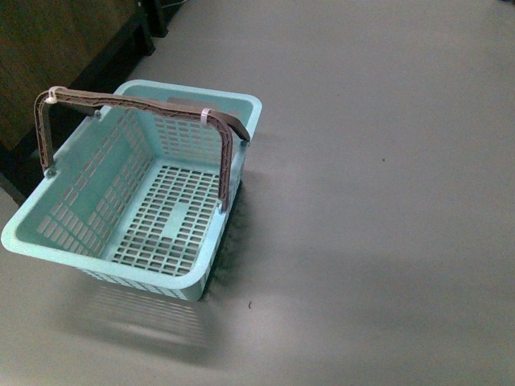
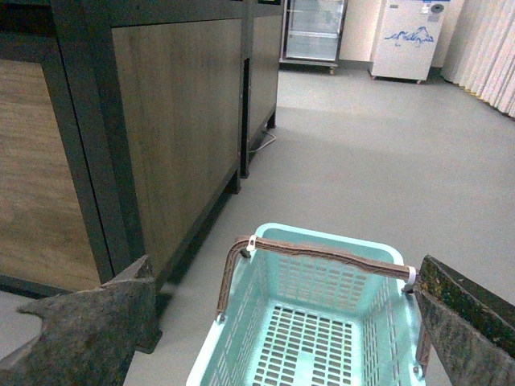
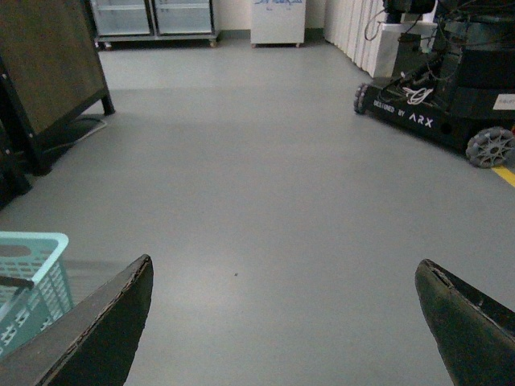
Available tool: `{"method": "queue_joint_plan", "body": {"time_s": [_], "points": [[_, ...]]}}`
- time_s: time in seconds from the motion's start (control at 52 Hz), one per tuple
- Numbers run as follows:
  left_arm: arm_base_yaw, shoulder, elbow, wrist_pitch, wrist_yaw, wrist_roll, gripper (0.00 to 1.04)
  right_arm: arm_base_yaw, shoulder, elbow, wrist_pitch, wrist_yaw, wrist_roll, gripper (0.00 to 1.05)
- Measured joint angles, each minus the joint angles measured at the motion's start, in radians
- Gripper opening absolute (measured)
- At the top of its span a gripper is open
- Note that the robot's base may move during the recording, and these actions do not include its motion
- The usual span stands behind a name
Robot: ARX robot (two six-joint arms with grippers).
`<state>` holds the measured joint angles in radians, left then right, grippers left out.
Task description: Pick mango and avocado into basket
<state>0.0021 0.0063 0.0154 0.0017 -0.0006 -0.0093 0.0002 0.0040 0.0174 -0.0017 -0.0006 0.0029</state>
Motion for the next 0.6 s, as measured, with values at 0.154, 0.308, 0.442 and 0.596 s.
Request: {"method": "queue_joint_plan", "body": {"time_s": [0.154,0.308,0.442,0.596], "points": [[0.000,0.000,0.000,0.000,0.000,0.000,0.97,0.000,0.000,0.000,0.000,0.000,0.000,0.96],[0.000,0.000,0.000,0.000,0.000,0.000,0.97,0.000,0.000,0.000,0.000,0.000,0.000,0.96],[0.000,0.000,0.000,0.000,0.000,0.000,0.97,0.000,0.000,0.000,0.000,0.000,0.000,0.96],[0.004,0.009,0.004,-0.016,0.019,-0.011,0.97,0.000,0.000,0.000,0.000,0.000,0.000,0.96]]}}
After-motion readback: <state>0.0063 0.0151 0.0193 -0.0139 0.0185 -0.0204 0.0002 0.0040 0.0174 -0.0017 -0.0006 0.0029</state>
